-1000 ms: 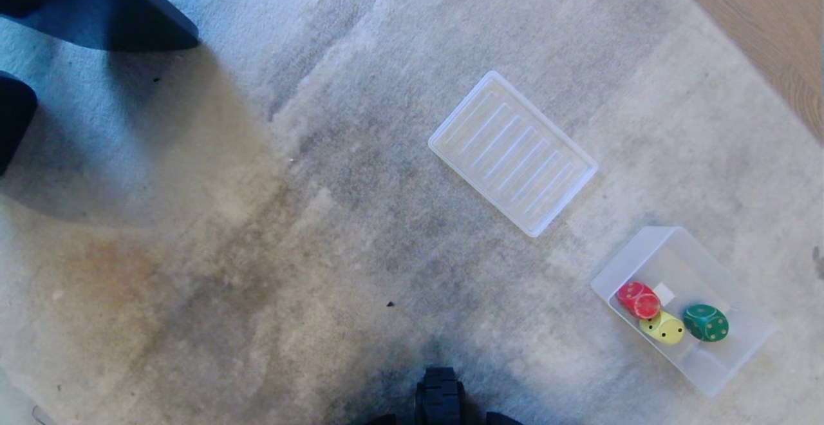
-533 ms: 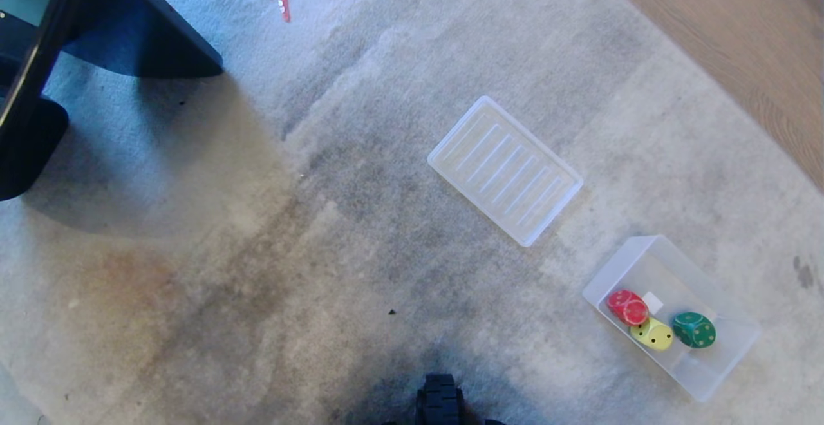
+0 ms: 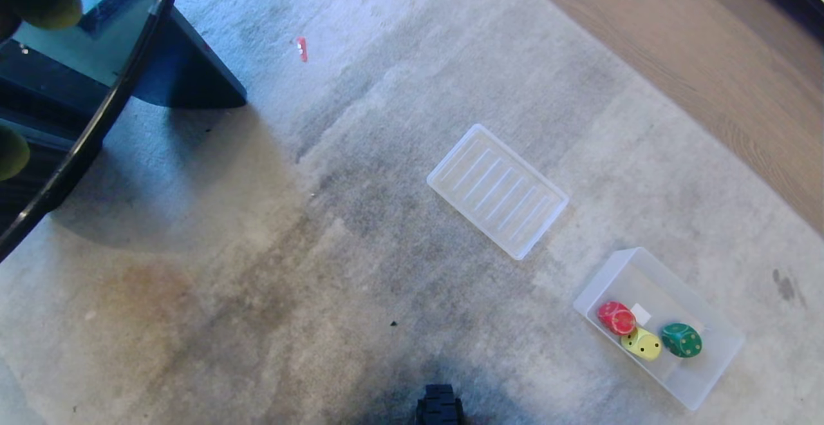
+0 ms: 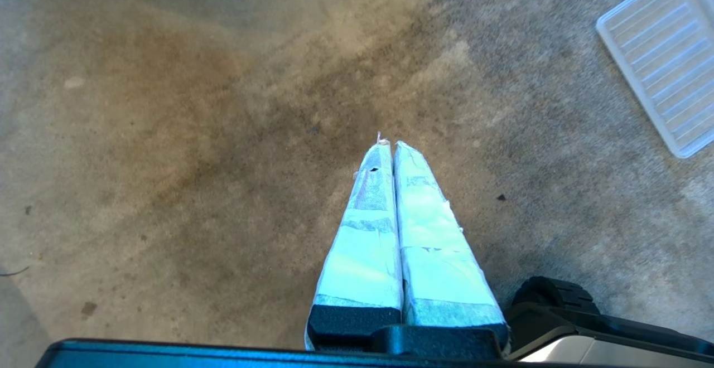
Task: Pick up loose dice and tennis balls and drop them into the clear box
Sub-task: Pick up the ball on the table
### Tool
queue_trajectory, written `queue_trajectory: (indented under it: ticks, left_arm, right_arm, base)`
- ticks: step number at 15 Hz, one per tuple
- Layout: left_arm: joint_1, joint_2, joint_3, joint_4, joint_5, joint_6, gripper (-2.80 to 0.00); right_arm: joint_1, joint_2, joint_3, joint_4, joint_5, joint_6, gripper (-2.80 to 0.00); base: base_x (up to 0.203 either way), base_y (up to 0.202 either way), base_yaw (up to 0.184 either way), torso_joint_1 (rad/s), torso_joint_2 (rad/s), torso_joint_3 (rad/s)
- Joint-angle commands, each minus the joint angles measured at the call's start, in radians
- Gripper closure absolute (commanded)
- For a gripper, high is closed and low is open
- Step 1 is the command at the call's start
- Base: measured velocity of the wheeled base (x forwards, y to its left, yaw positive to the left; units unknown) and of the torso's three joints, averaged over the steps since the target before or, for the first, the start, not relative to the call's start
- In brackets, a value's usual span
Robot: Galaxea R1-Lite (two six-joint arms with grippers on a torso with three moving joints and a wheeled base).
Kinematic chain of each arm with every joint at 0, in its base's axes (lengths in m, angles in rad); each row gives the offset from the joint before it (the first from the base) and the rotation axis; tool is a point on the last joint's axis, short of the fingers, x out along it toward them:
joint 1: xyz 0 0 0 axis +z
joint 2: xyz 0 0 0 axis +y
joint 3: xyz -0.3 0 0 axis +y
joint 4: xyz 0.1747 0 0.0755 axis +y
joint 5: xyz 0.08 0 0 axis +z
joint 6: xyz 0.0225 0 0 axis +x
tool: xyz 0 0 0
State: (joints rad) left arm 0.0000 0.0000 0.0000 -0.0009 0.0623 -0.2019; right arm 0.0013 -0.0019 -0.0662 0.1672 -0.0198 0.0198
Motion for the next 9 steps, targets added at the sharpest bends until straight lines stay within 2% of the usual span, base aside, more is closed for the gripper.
queue_trajectory:
  ticks: [1, 9]
  left_arm:
    - [0.0, 0.0, 0.0, -0.001, 0.001, -0.002, 0.0]
    - [0.0, 0.0, 0.0, -0.002, 0.001, -0.002, 0.0]
  right_arm:
    - [0.0, 0.002, 0.0, 0.0, 0.0, 0.0, 0.0]
    - [0.0, 0.002, 0.0, 0.002, 0.0, 0.0, 0.0]
  base:
    - [0.0, 0.0, 0.0, 0.002, 0.0, 0.201]
    - [0.0, 0.0, 0.0, 0.003, 0.0, 0.204]
